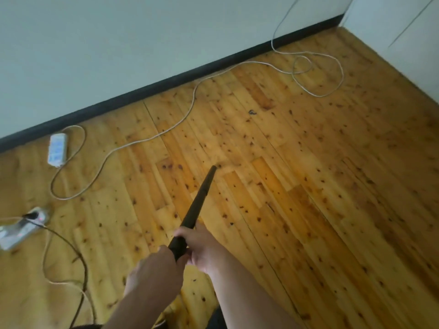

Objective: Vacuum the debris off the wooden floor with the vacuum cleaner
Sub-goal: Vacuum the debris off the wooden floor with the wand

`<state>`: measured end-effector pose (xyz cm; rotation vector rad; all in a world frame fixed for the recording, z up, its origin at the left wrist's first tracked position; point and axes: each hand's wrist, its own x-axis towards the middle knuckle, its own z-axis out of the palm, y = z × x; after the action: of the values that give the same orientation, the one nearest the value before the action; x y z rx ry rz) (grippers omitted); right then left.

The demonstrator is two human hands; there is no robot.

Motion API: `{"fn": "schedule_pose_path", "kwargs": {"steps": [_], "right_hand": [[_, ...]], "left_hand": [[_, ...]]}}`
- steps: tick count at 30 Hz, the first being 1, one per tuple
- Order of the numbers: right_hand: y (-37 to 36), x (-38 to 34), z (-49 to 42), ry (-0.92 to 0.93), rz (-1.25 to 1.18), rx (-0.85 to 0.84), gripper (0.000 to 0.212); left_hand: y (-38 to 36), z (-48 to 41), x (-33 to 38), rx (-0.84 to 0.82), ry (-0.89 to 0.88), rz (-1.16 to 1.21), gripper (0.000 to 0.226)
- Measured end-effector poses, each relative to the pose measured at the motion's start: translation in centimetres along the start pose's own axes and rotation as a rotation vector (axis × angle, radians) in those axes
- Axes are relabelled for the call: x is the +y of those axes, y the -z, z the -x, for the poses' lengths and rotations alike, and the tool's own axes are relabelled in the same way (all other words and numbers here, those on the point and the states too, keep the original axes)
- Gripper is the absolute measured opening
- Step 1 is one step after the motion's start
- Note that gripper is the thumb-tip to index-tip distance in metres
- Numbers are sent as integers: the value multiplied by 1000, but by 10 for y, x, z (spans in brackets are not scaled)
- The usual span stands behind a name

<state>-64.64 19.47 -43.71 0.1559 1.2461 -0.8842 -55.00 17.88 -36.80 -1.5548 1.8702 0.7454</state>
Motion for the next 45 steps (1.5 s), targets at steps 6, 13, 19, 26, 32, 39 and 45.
{"fn": "schedule_pose_path", "kwargs": {"steps": [6,13,19,26,32,39,45], "right_hand": [[-32,2,-17,-43,159,-52,47],[-63,1,-38,19,230,-44,42],[-87,-9,-62,31,396,-81,32],[-103,-35,-92,173,512,30,27],[-88,-49,-96,196,485,164,26],[-43,-61,-78,153,362,242,50],[15,-60,-60,151,217,379,72]], "left_hand": [[6,3,-26,48,47,97,34],[12,-4,-47,99,59,158,27],[17,-15,-50,117,68,209,37],[32,-50,-53,160,8,327,34],[30,-67,-48,147,-79,367,28],[23,-69,-21,40,-195,435,37],[12,-63,17,-99,-339,401,40]]}}
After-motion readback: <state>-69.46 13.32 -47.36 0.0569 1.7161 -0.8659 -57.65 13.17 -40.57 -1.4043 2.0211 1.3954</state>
